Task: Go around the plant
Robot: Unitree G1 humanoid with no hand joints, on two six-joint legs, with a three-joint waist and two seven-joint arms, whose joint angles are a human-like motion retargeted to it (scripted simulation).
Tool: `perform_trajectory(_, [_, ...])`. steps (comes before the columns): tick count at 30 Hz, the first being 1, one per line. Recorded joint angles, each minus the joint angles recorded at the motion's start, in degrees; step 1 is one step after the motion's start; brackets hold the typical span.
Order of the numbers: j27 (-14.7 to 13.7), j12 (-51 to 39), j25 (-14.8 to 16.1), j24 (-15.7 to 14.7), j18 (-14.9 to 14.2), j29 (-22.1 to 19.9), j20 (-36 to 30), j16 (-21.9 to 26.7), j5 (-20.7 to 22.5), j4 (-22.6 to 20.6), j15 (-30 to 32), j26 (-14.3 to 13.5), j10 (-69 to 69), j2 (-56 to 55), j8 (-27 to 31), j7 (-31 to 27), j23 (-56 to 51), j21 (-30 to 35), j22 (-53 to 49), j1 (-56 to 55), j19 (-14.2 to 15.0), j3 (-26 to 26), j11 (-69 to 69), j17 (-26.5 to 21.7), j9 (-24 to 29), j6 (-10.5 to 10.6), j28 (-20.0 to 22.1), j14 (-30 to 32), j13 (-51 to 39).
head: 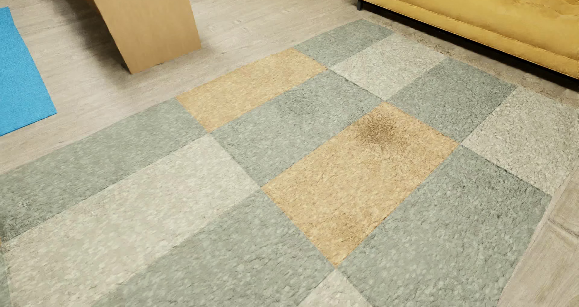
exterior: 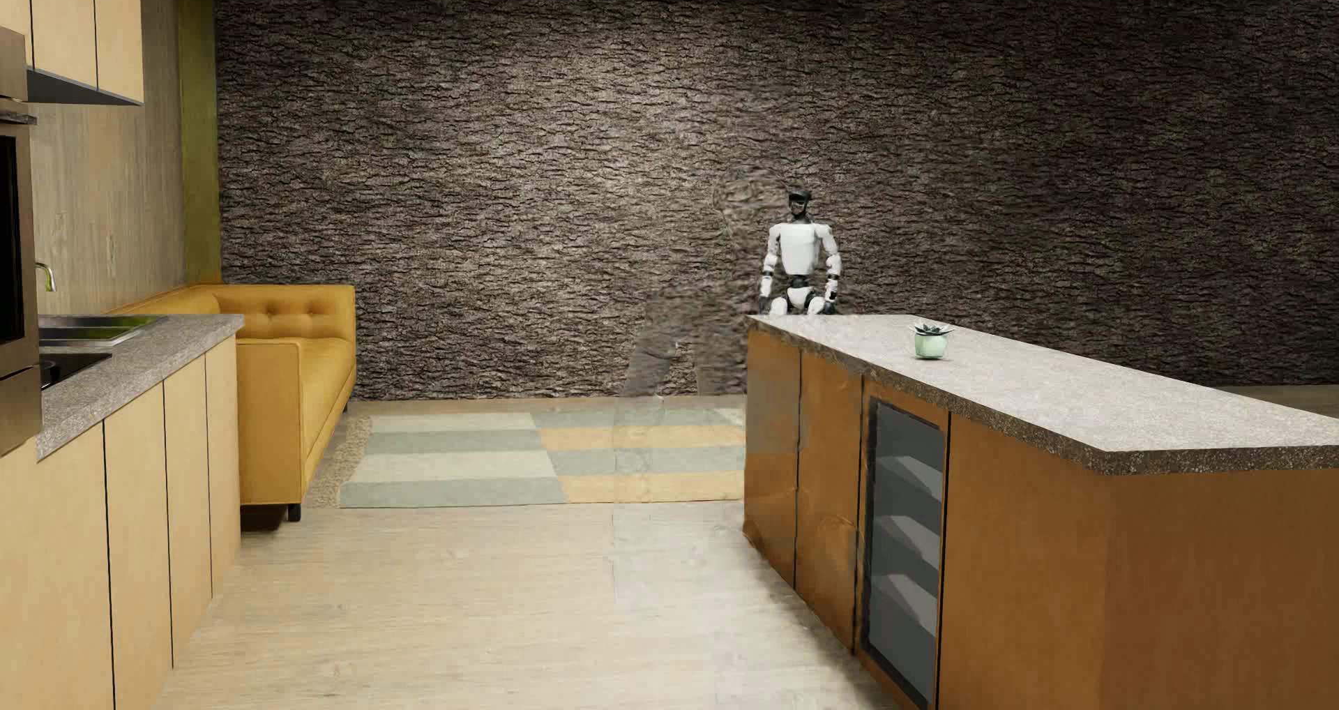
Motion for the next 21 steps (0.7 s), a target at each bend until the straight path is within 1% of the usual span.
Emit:
perform_trajectory(1, [0.0,-0.7,0.0,0.0,0.0,0.0,-0.9,0.4,0.0,-0.3,0.1,0.0,-0.6,0.0,0.0,0.0,-0.8,0.1,-0.7,-0.2,0.0,0.0,-0.1,0.0,0.1,-0.2,0.0,0.8,-0.9])
perform_trajectory(4, [0.0,-1.8,0.0,0.0,0.0,0.0,0.5,0.5,-0.3,-0.7,-0.2,0.0,-1.1,0.6,0.0,0.0,-1.8,-1.0,-3.0,-1.5,0.0,0.4,-0.4,0.9,0.0,-0.6,0.0,4.1,-2.7])
perform_trajectory(6, [0.0,-2.4,0.0,0.0,0.0,0.0,0.8,0.0,-0.3,-0.6,-0.5,0.0,-0.8,1.3,0.0,0.0,-1.5,-1.3,-4.2,-1.5,0.0,1.1,-0.7,1.3,0.1,-0.7,0.0,4.3,-3.3])
perform_trajectory(9, [0.0,-2.4,0.0,0.0,0.0,0.0,0.6,-0.6,-0.2,-1.3,-2.9,0.0,-0.5,1.6,0.0,0.0,-1.6,-0.8,-5.5,-2.1,0.0,0.7,-0.9,1.0,0.4,-0.8,0.0,6.2,-2.8])
perform_trajectory(10, [0.0,-2.7,0.0,0.0,0.0,0.0,0.5,-0.9,0.3,-1.1,-3.6,0.0,-0.1,0.2,0.0,0.0,-1.7,-1.1,-5.5,-2.7,0.0,1.5,-0.4,0.8,0.8,-0.5,0.0,7.2,-2.7])
perform_trajectory(11, [0.0,-2.5,0.0,0.0,0.0,0.0,-0.9,-0.7,0.3,-1.6,-4.9,0.0,0.0,-0.8,0.0,0.0,-1.4,-1.1,-5.9,-2.4,0.0,0.3,1.2,0.7,1.1,-0.5,0.0,7.6,-1.9])
perform_trajectory(12, [0.0,-2.3,0.0,0.0,0.0,0.0,-0.8,-0.8,0.7,-1.7,-6.6,0.0,0.0,-2.9,0.0,0.0,-1.1,-2.1,-5.8,-1.7,0.0,0.2,4.1,0.7,1.7,-0.3,0.0,6.9,-1.0])
perform_trajectory(14, [0.0,-2.9,0.0,0.0,0.0,0.0,-3.2,0.8,-0.6,-2.6,-6.5,0.0,-0.1,-8.8,0.0,0.0,-0.2,-1.1,-6.4,1.9,0.0,-1.1,15.8,0.4,4.2,-1.2,0.0,4.9,0.0])
perform_trajectory(15, [0.0,-2.5,0.0,0.0,0.0,0.0,-2.9,2.2,-0.2,-2.2,-6.9,0.0,-0.2,-12.0,0.0,0.0,-0.2,-0.5,-9.8,3.2,0.0,-2.1,20.6,0.5,5.1,-1.1,0.0,3.8,0.5])
perform_trajectory(16, [0.0,-3.3,0.0,0.0,0.0,0.0,-3.7,2.6,-0.2,-1.2,-7.0,0.0,-0.6,-14.9,0.0,0.0,0.1,-0.3,-9.5,4.3,0.0,-4.4,23.4,0.4,5.0,-0.4,0.0,2.5,1.5])
perform_trajectory(18, [0.0,-4.9,0.0,0.0,0.0,0.0,-3.1,2.3,0.2,0.0,-4.9,0.0,-1.7,-19.9,0.0,0.0,0.9,-0.2,-9.3,7.5,0.0,-7.0,20.3,-0.3,5.6,1.0,0.0,0.0,3.0])
perform_trajectory(19, [0.0,-6.5,0.0,0.0,0.0,0.0,-1.8,1.7,-0.4,0.5,-3.1,0.0,-1.7,-23.0,0.0,0.0,1.8,0.2,-8.0,7.9,0.0,-9.1,18.2,-0.8,5.9,1.6,0.0,-1.6,3.3])
perform_trajectory(21, [0.0,-7.9,0.0,0.0,0.0,0.0,-1.7,1.9,-0.6,0.8,0.8,0.0,-2.4,-26.8,0.0,0.0,4.6,0.1,-8.6,13.3,0.0,-9.4,13.3,-0.8,6.9,1.5,0.0,-6.2,4.1])
